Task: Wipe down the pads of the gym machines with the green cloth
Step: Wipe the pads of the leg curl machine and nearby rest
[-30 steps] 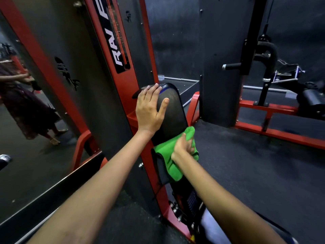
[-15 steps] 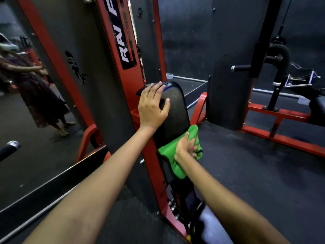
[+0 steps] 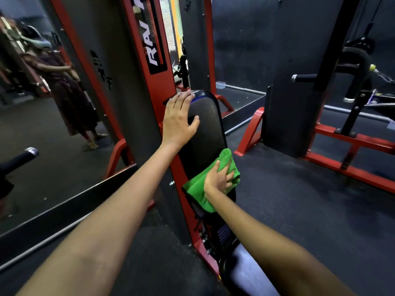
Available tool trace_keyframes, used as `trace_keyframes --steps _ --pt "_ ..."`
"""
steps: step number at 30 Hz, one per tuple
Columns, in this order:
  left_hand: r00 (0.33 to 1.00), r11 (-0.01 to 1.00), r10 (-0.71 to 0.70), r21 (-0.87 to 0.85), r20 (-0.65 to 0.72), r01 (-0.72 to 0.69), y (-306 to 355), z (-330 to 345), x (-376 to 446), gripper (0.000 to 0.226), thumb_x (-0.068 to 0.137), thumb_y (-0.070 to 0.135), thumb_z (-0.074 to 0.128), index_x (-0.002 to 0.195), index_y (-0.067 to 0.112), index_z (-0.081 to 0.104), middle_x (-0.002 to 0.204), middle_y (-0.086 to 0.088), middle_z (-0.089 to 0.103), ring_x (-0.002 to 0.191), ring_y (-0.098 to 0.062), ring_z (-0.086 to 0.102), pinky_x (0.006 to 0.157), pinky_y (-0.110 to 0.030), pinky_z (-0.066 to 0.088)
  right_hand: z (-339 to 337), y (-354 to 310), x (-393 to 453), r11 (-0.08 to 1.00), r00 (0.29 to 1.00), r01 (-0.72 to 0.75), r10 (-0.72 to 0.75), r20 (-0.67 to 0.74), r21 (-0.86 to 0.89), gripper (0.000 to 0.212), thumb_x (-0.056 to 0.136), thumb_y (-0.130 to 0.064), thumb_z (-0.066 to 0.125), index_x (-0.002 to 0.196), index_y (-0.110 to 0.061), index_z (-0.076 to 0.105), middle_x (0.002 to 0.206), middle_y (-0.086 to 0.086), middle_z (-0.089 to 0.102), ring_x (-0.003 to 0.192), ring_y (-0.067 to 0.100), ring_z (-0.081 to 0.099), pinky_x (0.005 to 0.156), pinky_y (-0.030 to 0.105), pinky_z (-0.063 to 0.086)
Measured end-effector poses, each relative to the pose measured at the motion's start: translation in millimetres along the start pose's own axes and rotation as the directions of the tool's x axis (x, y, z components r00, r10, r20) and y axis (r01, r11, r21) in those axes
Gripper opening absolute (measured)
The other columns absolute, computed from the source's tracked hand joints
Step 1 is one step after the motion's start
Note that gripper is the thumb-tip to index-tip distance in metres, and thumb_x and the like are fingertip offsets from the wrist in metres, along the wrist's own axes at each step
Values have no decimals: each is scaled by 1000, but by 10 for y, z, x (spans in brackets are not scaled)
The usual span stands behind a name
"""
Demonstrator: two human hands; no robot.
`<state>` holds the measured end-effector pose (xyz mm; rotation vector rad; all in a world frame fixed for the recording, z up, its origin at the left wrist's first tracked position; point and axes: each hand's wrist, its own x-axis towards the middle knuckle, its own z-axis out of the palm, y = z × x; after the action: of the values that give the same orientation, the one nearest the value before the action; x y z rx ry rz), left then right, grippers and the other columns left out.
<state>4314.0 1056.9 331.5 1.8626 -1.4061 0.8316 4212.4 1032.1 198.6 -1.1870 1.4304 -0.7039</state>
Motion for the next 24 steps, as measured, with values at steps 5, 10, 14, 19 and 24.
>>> trace_keyframes --steps 5,10,14,19,24 --pt "999 999 -33 19 2 33 47 -9 16 54 78 24 59 129 9 53 136 -6 52 129 -28 43 114 -38 26 -63 -752 -103 988 987 145 -148 63 42 55 99 -51 31 150 -38 17 160 2 6 139 35 18 110 52 20" --pt "999 999 -48 10 12 47 84 -25 20 55 79 25 60 131 9 52 138 -7 50 130 -28 42 115 -35 23 -94 -413 -228 730 752 659 -634 181 -181 60 96 -48 39 149 -41 11 161 -3 1 143 30 9 113 51 13" --pt "997 985 -48 169 65 36 125 13 -118 72 79 41 54 141 7 41 149 -12 37 137 -38 29 115 -49 23 -102 304 -108 892 913 400 -368 175 -210 63 95 -58 28 150 -37 8 161 0 2 144 32 11 113 40 16" --pt "988 950 18 305 154 -65 125 71 -556 84 77 42 63 147 11 31 157 -16 14 141 -48 2 115 -56 11 -96 98 -132 999 982 -25 16 190 46 57 99 -47 34 150 -40 10 161 5 1 142 40 14 112 46 20" --pt "984 966 -18 258 178 -29 125 -23 -699 92 74 36 73 148 6 27 157 -19 11 143 -43 2 119 -41 2 -189 -183 -166 889 885 448 -428 182 -91 56 98 -46 40 149 -41 16 160 -2 3 141 31 15 110 47 22"
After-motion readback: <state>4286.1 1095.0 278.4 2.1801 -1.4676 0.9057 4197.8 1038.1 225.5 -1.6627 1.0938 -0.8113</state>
